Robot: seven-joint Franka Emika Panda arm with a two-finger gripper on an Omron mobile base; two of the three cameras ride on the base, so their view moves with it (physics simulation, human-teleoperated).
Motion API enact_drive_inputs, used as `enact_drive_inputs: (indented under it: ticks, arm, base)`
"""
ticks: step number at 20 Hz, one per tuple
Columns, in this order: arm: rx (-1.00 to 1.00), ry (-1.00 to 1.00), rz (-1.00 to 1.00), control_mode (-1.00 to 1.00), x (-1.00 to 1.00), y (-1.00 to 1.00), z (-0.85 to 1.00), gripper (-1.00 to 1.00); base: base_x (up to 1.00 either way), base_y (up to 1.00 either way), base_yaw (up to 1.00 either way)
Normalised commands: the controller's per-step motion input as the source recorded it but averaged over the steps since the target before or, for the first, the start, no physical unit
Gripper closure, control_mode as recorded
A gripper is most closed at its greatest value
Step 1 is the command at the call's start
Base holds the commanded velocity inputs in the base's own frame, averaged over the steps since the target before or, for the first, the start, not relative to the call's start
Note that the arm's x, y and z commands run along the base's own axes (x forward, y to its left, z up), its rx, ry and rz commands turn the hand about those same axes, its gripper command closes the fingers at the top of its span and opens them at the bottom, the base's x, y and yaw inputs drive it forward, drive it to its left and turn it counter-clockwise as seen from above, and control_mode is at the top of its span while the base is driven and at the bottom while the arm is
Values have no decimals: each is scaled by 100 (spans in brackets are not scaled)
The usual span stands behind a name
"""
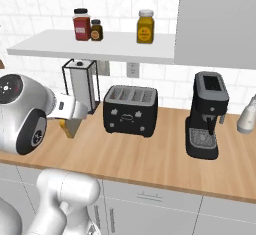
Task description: Start the toaster. Once the lever pops up, take the bread to the plate on the dining counter.
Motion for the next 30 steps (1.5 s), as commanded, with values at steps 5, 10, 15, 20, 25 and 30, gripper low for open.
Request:
enact_drive_inputs:
  ticks: [5, 10, 15, 20, 25, 30]
  arm:
    - [0, 0, 0, -100, 0, 0, 0, 100]
    - [0, 0, 0, 100, -13, 0, 0, 100]
    - [0, 0, 0, 100, 0, 0, 0, 100]
    - [0, 0, 0, 100, 0, 0, 0, 100]
    - [0, 0, 0, 100, 0, 0, 0, 100]
    - [0, 0, 0, 100, 0, 0, 0, 100]
  base:
    - [0, 0, 0]
    - [-31, 0, 0]
    - [-84, 0, 2]
    - [-50, 0, 40]
    - [-17, 0, 94]
    - [-12, 0, 100]
